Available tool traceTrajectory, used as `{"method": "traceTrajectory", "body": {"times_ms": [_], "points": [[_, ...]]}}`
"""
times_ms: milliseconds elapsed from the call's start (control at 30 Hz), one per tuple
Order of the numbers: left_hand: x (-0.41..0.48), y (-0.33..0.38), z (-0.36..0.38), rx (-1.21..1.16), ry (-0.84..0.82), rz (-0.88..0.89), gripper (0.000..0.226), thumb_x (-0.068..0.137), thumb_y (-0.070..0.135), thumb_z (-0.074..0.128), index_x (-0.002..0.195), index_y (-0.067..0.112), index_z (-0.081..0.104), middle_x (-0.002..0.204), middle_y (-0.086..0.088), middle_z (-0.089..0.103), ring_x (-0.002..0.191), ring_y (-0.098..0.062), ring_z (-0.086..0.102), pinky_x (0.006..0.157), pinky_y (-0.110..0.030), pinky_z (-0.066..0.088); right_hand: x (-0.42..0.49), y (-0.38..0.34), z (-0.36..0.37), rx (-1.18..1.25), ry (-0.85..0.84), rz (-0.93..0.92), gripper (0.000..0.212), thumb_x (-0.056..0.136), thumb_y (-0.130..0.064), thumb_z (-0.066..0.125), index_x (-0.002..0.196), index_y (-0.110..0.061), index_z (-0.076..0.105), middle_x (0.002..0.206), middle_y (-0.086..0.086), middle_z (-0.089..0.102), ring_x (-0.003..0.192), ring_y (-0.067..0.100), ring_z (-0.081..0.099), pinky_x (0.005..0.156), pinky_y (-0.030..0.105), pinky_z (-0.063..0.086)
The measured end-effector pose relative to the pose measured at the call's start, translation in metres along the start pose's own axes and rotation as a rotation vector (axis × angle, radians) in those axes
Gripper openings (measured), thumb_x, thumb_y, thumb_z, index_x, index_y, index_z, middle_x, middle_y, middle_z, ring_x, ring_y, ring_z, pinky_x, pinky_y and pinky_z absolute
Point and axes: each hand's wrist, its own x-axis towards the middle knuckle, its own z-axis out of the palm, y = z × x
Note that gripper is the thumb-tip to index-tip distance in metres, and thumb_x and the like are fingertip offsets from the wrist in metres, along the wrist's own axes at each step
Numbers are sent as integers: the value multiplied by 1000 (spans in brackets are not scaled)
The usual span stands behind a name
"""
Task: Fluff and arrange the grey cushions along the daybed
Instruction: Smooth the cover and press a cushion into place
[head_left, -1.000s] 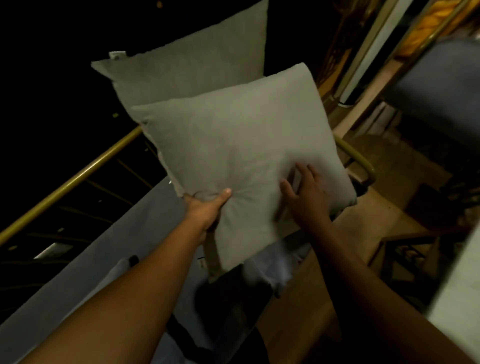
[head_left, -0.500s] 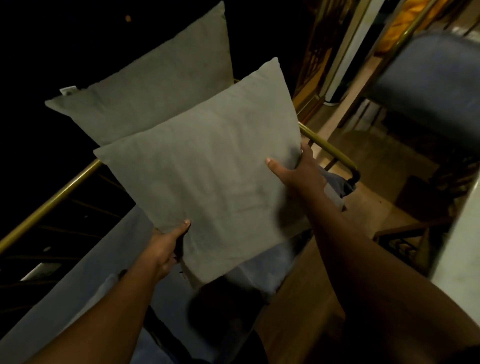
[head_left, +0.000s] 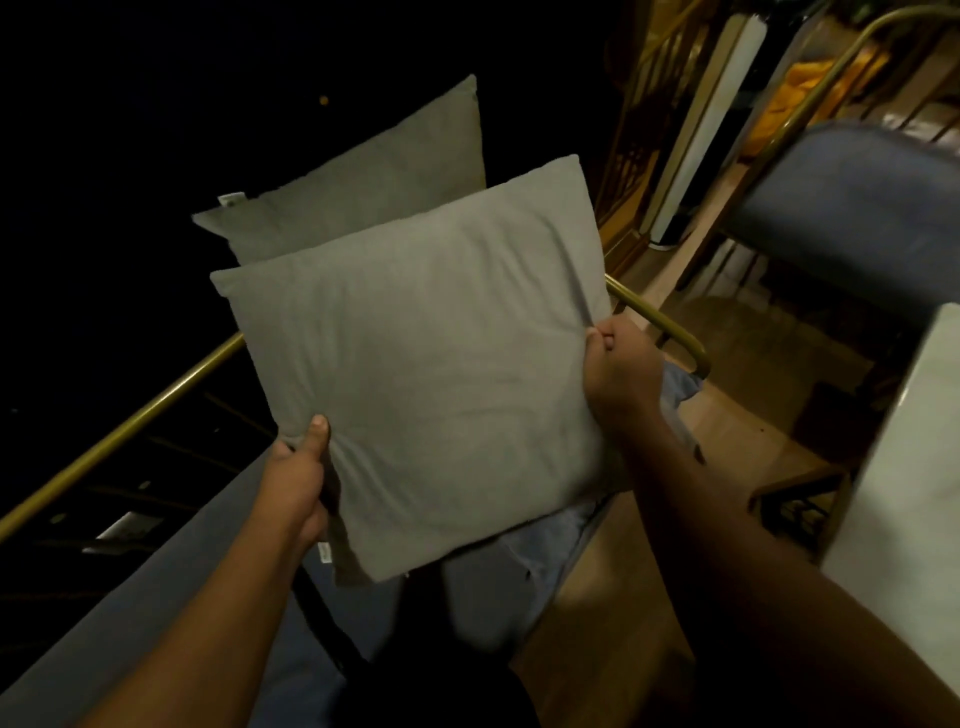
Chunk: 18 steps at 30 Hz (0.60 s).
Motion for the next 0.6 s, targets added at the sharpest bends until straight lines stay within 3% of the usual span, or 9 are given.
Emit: {"method": "traceTrajectory", "body": {"times_ms": [100, 200, 267, 333, 367, 433, 500, 533, 600], "points": [[-15, 20, -46, -6, 24, 11, 40, 92, 38, 52, 129, 26, 47, 123, -2, 61, 108, -24, 59, 91, -48, 46, -39, -25, 10, 51, -17, -25, 21, 95, -18, 45, 74, -18, 47, 70, -1, 49, 62, 6, 42, 55, 16, 29], [-34, 36, -103, -19, 95, 46, 38, 92, 37, 52, 128, 27, 48, 116, -1, 64, 102, -22, 61, 88, -46, 47, -84, -54, 33, 112, -97, -46, 18, 94, -18, 48, 78, -14, 52, 80, 7, 55, 72, 18, 49, 56, 23, 29], [-47, 45, -147, -62, 199, 113, 34, 96, 29, 47, 129, 22, 48, 115, -2, 63, 97, -22, 60, 88, -44, 45, -113, -72, 52, 180, -157, -51, 13, 93, -14, 51, 84, -7, 58, 101, 16, 56, 90, 24, 52, 71, 15, 33], [-59, 55, -192, -132, 279, 168, 34, 97, 24, 44, 130, 20, 48, 114, -2, 63, 96, -19, 60, 89, -41, 45, -140, -93, 74, 253, -295, -13, 12, 94, -14, 53, 93, -7, 62, 137, 20, 41, 111, 16, 44, 88, 0, 24], [-64, 59, -215, -177, 307, 183, 33, 97, 24, 44, 130, 21, 48, 109, 2, 64, 94, -15, 61, 89, -39, 46, -152, -104, 87, 269, -385, -4, 11, 94, -18, 52, 94, -12, 61, 143, 16, 37, 117, 15, 41, 95, 5, 23], [-73, 66, -260, -269, 345, 194, 27, 96, 24, 45, 122, 26, 53, 103, 7, 64, 92, -10, 61, 85, -36, 48, -177, -128, 116, 334, -531, -19, 13, 93, -21, 50, 82, -20, 55, 115, 13, 55, 103, 23, 50, 94, 28, 38], [-81, 70, -303, -339, 358, 207, 19, 96, 24, 45, 109, 31, 56, 106, 6, 65, 95, -12, 62, 81, -35, 50, -204, -159, 144, 430, -587, 10, 21, 92, -22, 54, 74, -21, 44, 80, 7, 50, 76, 18, 48, 73, 33, 40], [-84, 71, -324, -363, 352, 222, 18, 96, 22, 45, 108, 30, 56, 108, 4, 65, 97, -14, 63, 81, -36, 50, -218, -174, 157, 471, -591, 26, 23, 90, -29, 59, 76, -22, 41, 79, 6, 47, 74, 16, 46, 72, 33, 40], [-87, 70, -367, -369, 375, 253, 21, 94, 21, 48, 113, 27, 55, 112, 0, 66, 102, -18, 63, 84, -39, 51, -243, -197, 183, 549, -606, 87, 35, 79, -45, 68, 92, -26, 41, 101, 7, 54, 89, 19, 54, 83, 37, 47]]}}
